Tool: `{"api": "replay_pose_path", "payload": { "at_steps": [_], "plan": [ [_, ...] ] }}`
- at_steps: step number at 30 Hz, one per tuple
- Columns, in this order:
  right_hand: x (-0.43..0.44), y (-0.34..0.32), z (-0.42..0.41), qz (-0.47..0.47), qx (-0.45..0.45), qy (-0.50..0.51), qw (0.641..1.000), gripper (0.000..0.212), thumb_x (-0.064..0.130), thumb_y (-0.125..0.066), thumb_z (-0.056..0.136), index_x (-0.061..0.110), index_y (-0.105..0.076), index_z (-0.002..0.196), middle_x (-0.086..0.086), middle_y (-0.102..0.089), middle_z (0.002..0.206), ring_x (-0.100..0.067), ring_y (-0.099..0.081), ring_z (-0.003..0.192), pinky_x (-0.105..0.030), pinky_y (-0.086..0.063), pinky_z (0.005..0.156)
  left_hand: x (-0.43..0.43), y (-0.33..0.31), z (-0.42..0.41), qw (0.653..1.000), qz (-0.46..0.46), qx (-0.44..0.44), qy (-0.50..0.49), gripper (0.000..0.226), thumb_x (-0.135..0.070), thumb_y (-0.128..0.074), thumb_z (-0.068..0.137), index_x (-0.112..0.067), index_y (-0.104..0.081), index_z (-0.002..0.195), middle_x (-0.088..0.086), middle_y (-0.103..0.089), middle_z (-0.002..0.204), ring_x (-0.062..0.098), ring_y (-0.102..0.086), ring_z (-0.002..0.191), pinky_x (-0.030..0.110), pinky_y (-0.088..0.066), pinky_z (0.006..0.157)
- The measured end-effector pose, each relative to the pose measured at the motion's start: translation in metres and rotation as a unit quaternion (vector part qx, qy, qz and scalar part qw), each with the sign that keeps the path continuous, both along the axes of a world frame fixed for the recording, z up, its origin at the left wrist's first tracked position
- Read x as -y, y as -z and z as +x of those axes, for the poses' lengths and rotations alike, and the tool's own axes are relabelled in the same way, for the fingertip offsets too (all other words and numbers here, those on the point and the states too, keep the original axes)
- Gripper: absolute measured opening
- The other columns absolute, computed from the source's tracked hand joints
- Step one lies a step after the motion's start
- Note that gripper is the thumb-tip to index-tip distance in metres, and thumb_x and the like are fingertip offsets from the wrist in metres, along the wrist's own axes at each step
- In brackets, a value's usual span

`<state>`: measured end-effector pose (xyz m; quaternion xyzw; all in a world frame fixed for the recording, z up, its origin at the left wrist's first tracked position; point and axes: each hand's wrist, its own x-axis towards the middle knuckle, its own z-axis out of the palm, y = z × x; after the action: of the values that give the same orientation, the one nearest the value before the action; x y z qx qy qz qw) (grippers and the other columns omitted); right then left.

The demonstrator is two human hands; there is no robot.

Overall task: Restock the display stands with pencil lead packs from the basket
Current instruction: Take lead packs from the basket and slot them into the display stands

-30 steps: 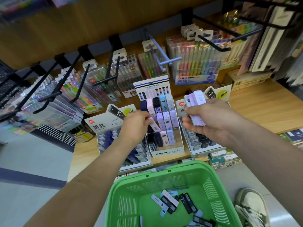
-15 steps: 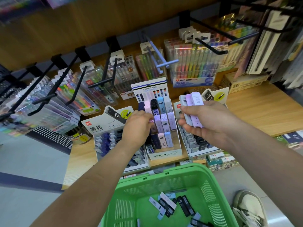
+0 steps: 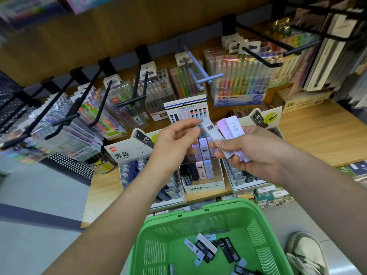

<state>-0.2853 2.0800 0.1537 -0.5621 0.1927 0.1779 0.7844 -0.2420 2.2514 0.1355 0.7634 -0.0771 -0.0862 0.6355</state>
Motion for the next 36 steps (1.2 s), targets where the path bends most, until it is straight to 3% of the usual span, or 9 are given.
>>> {"api": "replay_pose_path", "payload": {
  "at_steps": [4, 7, 11, 13, 17, 20, 24, 30, 36],
  "plan": [
    [-0.007, 0.001, -0.002, -0.026, 0.011, -0.077, 0.997, 0.024, -0.003, -0.065, 0.088, 0.006, -0.065, 0.111, -0.013, -0.075, 0.089, -0.007, -0.060, 0.055, -0.013, -0.033, 0.038, 0.004, -0.017, -0.008, 0.993, 0.070, 0.065, 0.071, 0.016, -0.021, -0.065, 0.090, -0.029, -0.072, 0.101, -0.005, -0.072, 0.104, 0.012, -0.065, 0.098, 0.032, -0.053, 0.088],
    [-0.012, 0.002, -0.004, -0.065, 0.021, -0.123, 0.990, 0.019, -0.003, -0.065, 0.089, 0.005, -0.064, 0.106, -0.017, -0.074, 0.092, -0.004, -0.050, 0.049, -0.014, -0.029, 0.038, 0.005, -0.019, -0.011, 0.998, 0.043, 0.025, 0.040, 0.012, -0.011, -0.068, 0.086, -0.021, -0.073, 0.090, -0.004, -0.074, 0.087, 0.008, -0.064, 0.080, 0.023, -0.054, 0.073],
    [-0.011, 0.004, -0.005, -0.135, 0.021, -0.162, 0.977, 0.018, -0.003, -0.065, 0.088, 0.015, -0.061, 0.089, -0.004, -0.064, 0.062, -0.004, -0.037, 0.038, -0.016, -0.025, 0.035, -0.008, -0.021, -0.005, 0.999, -0.002, 0.006, -0.052, 0.011, -0.009, -0.066, 0.088, -0.019, -0.072, 0.090, 0.000, -0.074, 0.080, 0.010, -0.063, 0.069, 0.023, -0.053, 0.066],
    [-0.009, 0.007, -0.003, -0.187, 0.013, -0.157, 0.970, 0.013, 0.002, -0.063, 0.089, 0.015, -0.061, 0.089, -0.002, -0.058, 0.059, -0.007, -0.034, 0.040, -0.017, -0.025, 0.035, -0.021, -0.026, 0.001, 0.994, -0.020, 0.030, -0.100, 0.014, -0.007, -0.065, 0.088, -0.020, -0.072, 0.090, -0.002, -0.072, 0.072, 0.008, -0.062, 0.061, 0.018, -0.052, 0.061],
    [-0.003, 0.015, 0.002, -0.277, 0.043, -0.083, 0.956, 0.003, 0.017, -0.060, 0.095, 0.019, -0.061, 0.096, -0.002, -0.045, 0.064, -0.014, -0.035, 0.051, -0.025, -0.028, 0.040, -0.045, -0.031, 0.009, 0.992, -0.008, 0.036, -0.122, 0.021, -0.002, -0.066, 0.087, -0.020, -0.074, 0.092, 0.003, -0.074, 0.077, 0.014, -0.067, 0.067, 0.020, -0.055, 0.067],
    [-0.001, 0.017, 0.003, -0.249, 0.061, -0.034, 0.966, 0.004, 0.021, -0.062, 0.096, 0.017, -0.064, 0.095, 0.000, -0.038, 0.061, -0.014, -0.033, 0.050, -0.023, -0.026, 0.037, -0.056, -0.027, 0.013, 0.992, 0.081, 0.032, -0.094, 0.031, 0.003, -0.071, 0.080, -0.025, -0.074, 0.094, 0.001, -0.075, 0.084, 0.016, -0.071, 0.076, 0.021, -0.056, 0.072],
    [-0.001, 0.015, 0.005, -0.203, 0.062, 0.018, 0.977, 0.009, 0.023, -0.061, 0.096, 0.017, -0.064, 0.090, -0.002, -0.037, 0.064, -0.014, -0.031, 0.050, -0.021, -0.025, 0.036, -0.060, -0.013, 0.018, 0.975, 0.200, 0.041, -0.088, 0.020, -0.005, -0.074, 0.081, -0.018, -0.074, 0.096, 0.005, -0.073, 0.082, 0.011, -0.069, 0.064, 0.016, -0.054, 0.065],
    [-0.002, 0.011, 0.005, -0.135, 0.072, 0.093, 0.984, 0.020, 0.017, -0.063, 0.095, 0.017, -0.056, 0.077, 0.001, -0.038, 0.057, -0.011, -0.030, 0.047, -0.019, -0.023, 0.035, -0.053, 0.017, 0.021, 0.914, 0.373, 0.144, -0.066, 0.019, -0.018, -0.074, 0.082, -0.021, -0.074, 0.100, -0.007, -0.067, 0.081, 0.007, -0.060, 0.069, 0.021, -0.052, 0.074],
    [-0.001, 0.011, 0.005, -0.143, 0.078, 0.085, 0.983, 0.020, 0.019, -0.064, 0.095, 0.017, -0.056, 0.077, 0.000, -0.039, 0.060, -0.011, -0.033, 0.049, -0.019, -0.026, 0.036, -0.039, 0.034, 0.032, 0.858, 0.474, 0.197, -0.023, 0.033, -0.039, -0.073, 0.081, -0.014, -0.074, 0.102, 0.003, -0.071, 0.085, 0.017, -0.063, 0.081, 0.030, -0.052, 0.081]
  ]
}}
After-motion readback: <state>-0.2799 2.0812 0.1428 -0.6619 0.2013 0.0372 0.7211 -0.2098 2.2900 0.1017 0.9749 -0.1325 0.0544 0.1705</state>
